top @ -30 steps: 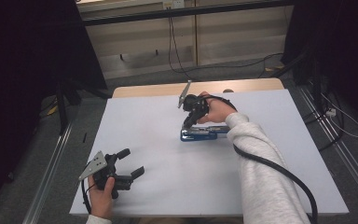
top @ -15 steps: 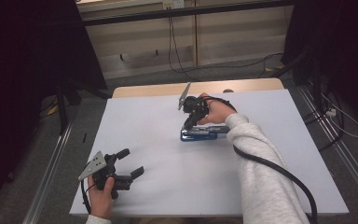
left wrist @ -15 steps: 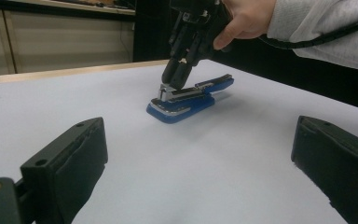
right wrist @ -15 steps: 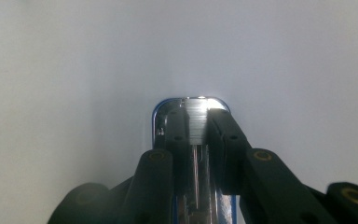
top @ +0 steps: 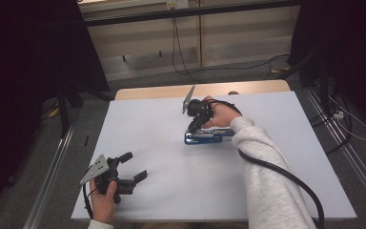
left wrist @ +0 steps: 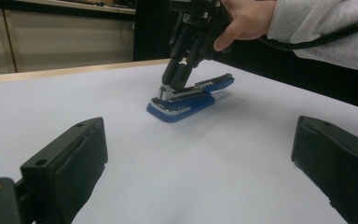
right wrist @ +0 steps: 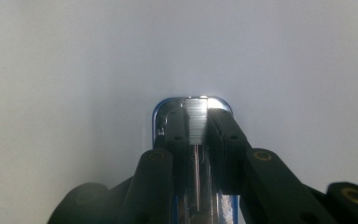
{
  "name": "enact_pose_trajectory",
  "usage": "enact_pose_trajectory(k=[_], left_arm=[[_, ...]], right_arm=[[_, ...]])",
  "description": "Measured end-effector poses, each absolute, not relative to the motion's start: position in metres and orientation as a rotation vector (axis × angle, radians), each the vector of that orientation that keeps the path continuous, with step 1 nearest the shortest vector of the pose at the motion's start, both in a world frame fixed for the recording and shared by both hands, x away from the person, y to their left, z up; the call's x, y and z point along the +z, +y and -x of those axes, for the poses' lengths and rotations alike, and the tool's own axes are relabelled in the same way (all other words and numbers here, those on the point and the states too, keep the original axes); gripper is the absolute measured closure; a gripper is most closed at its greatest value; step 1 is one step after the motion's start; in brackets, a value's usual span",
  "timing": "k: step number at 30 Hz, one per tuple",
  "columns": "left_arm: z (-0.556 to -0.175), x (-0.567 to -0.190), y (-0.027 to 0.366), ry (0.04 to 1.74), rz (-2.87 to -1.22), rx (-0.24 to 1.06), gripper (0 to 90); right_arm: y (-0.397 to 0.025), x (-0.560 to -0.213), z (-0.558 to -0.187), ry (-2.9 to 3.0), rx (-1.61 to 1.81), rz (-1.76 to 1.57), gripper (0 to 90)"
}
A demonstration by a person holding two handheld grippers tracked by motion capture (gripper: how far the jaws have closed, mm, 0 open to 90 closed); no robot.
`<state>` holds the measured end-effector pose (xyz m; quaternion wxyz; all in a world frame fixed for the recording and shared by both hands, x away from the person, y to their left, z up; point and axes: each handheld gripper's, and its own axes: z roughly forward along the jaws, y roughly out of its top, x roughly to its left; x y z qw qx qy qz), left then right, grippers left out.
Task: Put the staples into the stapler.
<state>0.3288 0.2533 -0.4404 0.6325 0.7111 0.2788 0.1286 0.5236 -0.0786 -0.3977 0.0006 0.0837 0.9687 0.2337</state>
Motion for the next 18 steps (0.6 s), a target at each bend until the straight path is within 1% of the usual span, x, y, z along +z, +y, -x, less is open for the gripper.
enact_pose_trajectory(k=[5, 12, 13, 15, 17, 18], left_arm=[[-0.329, -0.441, 0.253, 0.635, -1.635, 0.296, 3.5], [-0.329, -0.441, 0.253, 0.636, -1.630, 0.289, 3.5], [-0.329, -0.441, 0.253, 0.639, -1.630, 0.290, 3.5], [-0.329, -0.441, 0.253, 0.641, -1.632, 0.295, 3.5], [-0.330, -0.441, 0.254, 0.643, -1.636, 0.295, 3.5], [-0.330, -0.441, 0.254, 0.644, -1.642, 0.297, 3.5]], right_arm=[[-0.077, -0.399, -0.524, 3.039, 0.735, -0.251, 78.2], [-0.084, -0.396, -0.523, 3.014, 0.787, -0.294, 68.7], [-0.084, -0.396, -0.523, 3.014, 0.787, -0.294, 68.7], [-0.089, -0.395, -0.521, 2.998, 0.821, -0.323, 65.3], [-0.098, -0.393, -0.518, 2.974, 0.888, -0.356, 59.7], [-0.098, -0.393, -0.518, 2.974, 0.888, -0.356, 59.7]])
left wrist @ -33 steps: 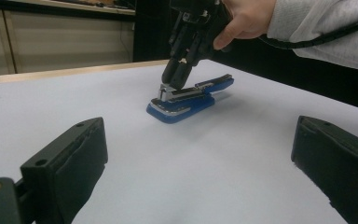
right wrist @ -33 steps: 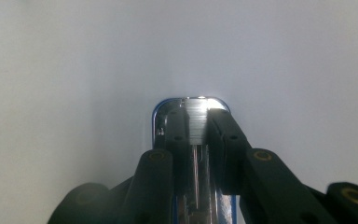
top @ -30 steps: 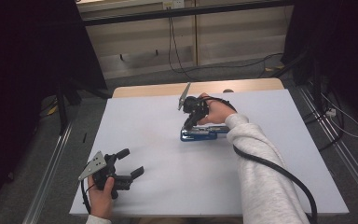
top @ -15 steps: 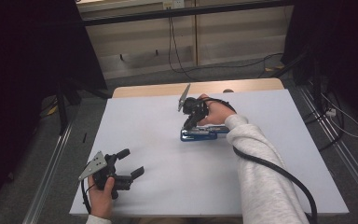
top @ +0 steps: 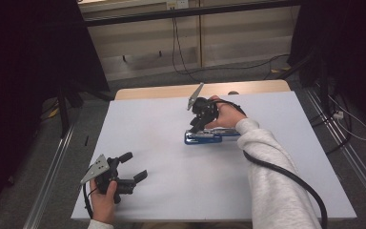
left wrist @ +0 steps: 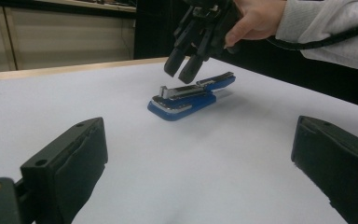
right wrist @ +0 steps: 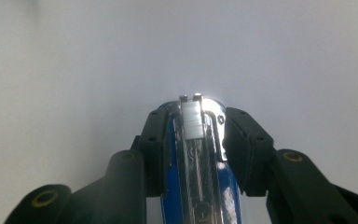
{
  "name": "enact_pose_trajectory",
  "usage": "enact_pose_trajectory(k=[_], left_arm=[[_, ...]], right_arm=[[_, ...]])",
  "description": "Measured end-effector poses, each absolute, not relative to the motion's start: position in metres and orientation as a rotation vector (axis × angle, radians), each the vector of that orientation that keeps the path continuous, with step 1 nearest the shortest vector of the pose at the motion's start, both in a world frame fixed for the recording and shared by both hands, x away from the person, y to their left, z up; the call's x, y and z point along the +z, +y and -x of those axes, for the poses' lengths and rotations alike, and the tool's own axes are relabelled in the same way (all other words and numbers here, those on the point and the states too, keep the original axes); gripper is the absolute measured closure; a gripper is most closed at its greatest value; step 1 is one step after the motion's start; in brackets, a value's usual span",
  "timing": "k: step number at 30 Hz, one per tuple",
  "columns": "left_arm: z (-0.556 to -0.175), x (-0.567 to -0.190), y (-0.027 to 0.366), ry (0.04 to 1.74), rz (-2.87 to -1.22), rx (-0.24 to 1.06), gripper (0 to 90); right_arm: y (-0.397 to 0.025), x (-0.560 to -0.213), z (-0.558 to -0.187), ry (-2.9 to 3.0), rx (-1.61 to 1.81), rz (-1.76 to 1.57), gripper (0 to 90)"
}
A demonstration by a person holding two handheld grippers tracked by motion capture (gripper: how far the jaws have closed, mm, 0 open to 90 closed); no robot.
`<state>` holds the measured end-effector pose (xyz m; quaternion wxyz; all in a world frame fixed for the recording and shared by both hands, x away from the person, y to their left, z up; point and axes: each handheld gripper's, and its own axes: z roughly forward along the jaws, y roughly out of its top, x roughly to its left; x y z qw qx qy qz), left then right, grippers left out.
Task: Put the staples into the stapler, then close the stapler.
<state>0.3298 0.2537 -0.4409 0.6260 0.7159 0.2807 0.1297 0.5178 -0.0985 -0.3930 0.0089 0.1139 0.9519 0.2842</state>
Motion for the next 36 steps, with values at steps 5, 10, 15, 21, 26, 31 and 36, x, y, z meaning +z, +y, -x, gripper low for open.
enact_pose_trajectory(k=[5, 10, 15, 21, 26, 31, 36], left_arm=[[-0.330, -0.441, 0.252, 0.653, -1.656, 0.289, 3.5], [-0.334, -0.441, 0.246, 0.675, -1.705, 0.274, 3.4], [-0.336, -0.440, 0.240, 0.675, -1.713, 0.268, 3.4], [-0.342, -0.437, 0.229, 0.686, -1.744, 0.255, 3.4], [-0.349, -0.438, 0.219, 0.689, -1.764, 0.246, 3.4], [-0.356, -0.437, 0.209, 0.689, -1.786, 0.233, 3.4], [-0.365, -0.438, 0.201, 0.711, -1.792, 0.223, 3.4]], right_arm=[[-0.116, -0.393, -0.511, 2.941, 0.950, -0.423, 51.1], [-0.139, -0.395, -0.500, 2.887, 0.972, -0.503, 34.5], [-0.161, -0.395, -0.489, 2.833, 1.030, -0.579, 28.4], [-0.180, -0.399, -0.477, 2.790, 1.021, -0.630, 23.9], [-0.196, -0.403, -0.463, 2.738, 1.029, -0.699, 21.3], [-0.213, -0.408, -0.444, 2.674, 0.991, -0.766, 17.8], [-0.224, -0.408, -0.433, 2.638, 0.984, -0.796, 16.2]])
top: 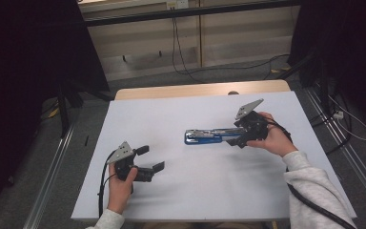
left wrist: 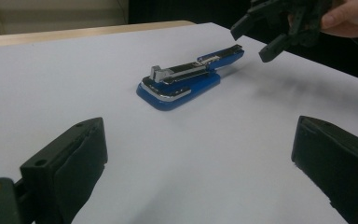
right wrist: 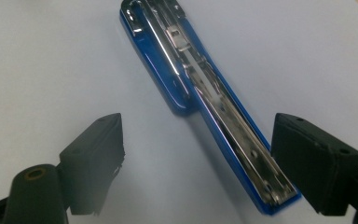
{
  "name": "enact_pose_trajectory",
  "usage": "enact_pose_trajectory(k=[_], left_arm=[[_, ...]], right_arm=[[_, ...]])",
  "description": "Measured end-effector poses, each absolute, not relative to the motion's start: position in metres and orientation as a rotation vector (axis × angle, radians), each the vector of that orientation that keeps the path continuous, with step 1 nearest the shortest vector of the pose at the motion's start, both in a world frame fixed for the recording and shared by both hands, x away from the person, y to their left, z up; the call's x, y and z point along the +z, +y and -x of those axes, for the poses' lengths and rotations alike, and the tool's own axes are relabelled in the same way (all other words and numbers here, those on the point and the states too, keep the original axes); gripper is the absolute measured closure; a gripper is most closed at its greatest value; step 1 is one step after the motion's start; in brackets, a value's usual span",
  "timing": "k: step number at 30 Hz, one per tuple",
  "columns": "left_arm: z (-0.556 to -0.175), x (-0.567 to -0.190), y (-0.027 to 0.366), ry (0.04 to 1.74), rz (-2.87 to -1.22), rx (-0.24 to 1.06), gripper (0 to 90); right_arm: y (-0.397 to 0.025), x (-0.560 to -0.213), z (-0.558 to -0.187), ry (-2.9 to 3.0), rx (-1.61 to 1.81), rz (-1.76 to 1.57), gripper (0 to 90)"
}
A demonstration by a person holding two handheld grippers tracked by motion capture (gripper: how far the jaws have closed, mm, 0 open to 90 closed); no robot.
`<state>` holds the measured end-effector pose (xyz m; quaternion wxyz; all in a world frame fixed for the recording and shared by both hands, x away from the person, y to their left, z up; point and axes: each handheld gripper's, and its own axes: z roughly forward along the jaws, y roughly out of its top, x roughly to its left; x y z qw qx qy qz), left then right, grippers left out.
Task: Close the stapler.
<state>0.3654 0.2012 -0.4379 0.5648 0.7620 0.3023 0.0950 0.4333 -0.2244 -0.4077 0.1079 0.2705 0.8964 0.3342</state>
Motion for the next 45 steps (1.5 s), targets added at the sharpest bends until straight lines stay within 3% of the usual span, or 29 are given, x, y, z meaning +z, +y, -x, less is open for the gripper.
enact_pose_trajectory(k=[7, 9, 11, 17, 22, 23, 24, 25, 26, 29, 30, 36, 45], left_arm=[[-0.379, -0.439, 0.189, 0.728, -1.815, 0.215, 3.4], [-0.383, -0.439, 0.184, 0.730, -1.839, 0.215, 3.2], [-0.387, -0.438, 0.180, 0.735, -1.845, 0.219, 3.2], [-0.402, -0.439, 0.166, 0.772, -1.895, 0.252, 4.7], [-0.413, -0.441, 0.155, 0.810, -1.904, 0.262, 16.1], [-0.416, -0.442, 0.154, 0.804, -1.902, 0.279, 35.4], [-0.417, -0.443, 0.152, 0.801, -1.902, 0.290, 35.4], [-0.419, -0.444, 0.149, 0.807, -1.906, 0.305, 45.8], [-0.422, -0.446, 0.147, 0.821, -1.910, 0.306, 45.8], [-0.431, -0.450, 0.141, 0.845, -1.951, 0.293, 61.1], [-0.433, -0.451, 0.139, 0.858, -1.959, 0.287, 70.8], [-0.450, -0.456, 0.123, 0.874, -2.010, 0.274, 84.7], [-0.457, -0.459, 0.104, 0.846, -2.081, 0.207, 90.0]], right_arm=[[-0.245, -0.420, -0.418, 2.591, 0.952, -0.910, 16.7], [-0.249, -0.421, -0.414, 2.562, 0.931, -0.951, 26.1], [-0.252, -0.421, -0.409, 2.547, 0.948, -0.968, 27.6], [-0.259, -0.422, -0.402, 2.487, 0.914, -1.034, 48.5], [-0.263, -0.426, -0.400, 2.444, 0.859, -1.093, 69.3], [-0.264, -0.429, -0.401, 2.426, 0.856, -1.120, 76.8], [-0.264, -0.429, -0.401, 2.426, 0.856, -1.120, 76.8], [-0.265, -0.431, -0.402, 2.415, 0.847, -1.148, 79.8], [-0.265, -0.431, -0.402, 2.415, 0.847, -1.148, 79.8], [-0.266, -0.435, -0.404, 2.399, 0.845, -1.170, 84.7], [-0.266, -0.438, -0.404, 2.396, 0.830, -1.184, 87.6], [-0.267, -0.445, -0.411, 2.373, 0.803, -1.218, 90.0], [-0.264, -0.447, -0.417, 2.373, 0.791, -1.213, 90.0]])
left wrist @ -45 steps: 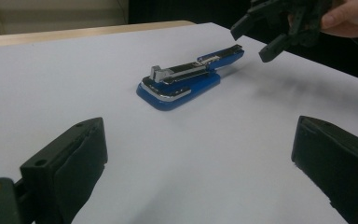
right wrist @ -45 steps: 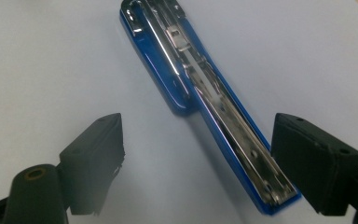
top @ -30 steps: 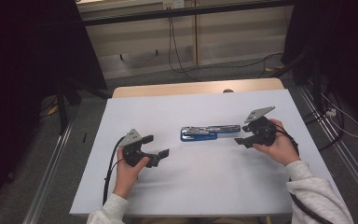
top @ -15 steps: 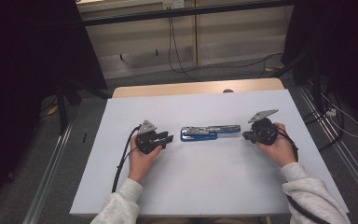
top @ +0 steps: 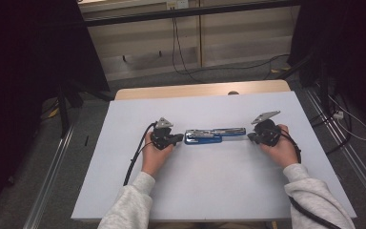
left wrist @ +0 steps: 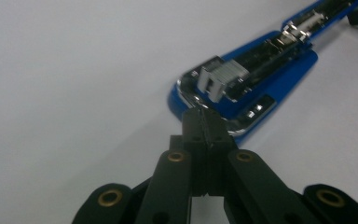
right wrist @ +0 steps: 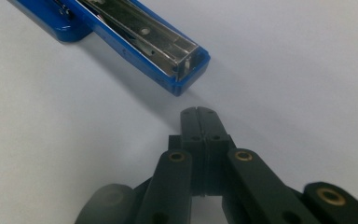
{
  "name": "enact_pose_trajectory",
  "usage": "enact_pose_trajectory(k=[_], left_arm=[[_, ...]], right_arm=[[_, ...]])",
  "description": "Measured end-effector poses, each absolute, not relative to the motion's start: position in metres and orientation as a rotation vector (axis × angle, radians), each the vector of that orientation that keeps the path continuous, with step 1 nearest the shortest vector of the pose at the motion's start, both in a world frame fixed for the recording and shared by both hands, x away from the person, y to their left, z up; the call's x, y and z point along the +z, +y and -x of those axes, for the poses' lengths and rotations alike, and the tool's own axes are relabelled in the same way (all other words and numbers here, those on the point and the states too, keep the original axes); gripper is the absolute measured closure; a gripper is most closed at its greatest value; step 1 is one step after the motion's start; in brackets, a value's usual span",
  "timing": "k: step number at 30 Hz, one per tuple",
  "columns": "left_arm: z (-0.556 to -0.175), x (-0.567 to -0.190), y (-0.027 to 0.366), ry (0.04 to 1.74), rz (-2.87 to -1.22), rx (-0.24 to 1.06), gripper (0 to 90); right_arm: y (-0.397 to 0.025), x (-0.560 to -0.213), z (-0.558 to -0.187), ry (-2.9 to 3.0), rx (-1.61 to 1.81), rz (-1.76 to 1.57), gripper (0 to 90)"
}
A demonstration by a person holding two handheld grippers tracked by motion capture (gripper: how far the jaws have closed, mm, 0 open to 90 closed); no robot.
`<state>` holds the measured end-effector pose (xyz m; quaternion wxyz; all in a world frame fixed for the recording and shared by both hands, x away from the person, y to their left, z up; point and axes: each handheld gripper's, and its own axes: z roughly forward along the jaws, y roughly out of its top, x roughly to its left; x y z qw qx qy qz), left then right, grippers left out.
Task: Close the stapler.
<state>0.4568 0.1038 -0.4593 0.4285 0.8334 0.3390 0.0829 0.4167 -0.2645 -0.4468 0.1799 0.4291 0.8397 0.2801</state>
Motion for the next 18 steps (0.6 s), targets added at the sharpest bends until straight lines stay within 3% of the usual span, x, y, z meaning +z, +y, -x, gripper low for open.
enact_pose_trajectory(k=[18], left_arm=[[-0.4501, -0.4581, 0.0978, 0.808, -2.095, 0.210, 89.9]], right_arm=[[-0.2573, -0.4457, -0.4193, 2.383, 0.800, -1.183, 90.0]])
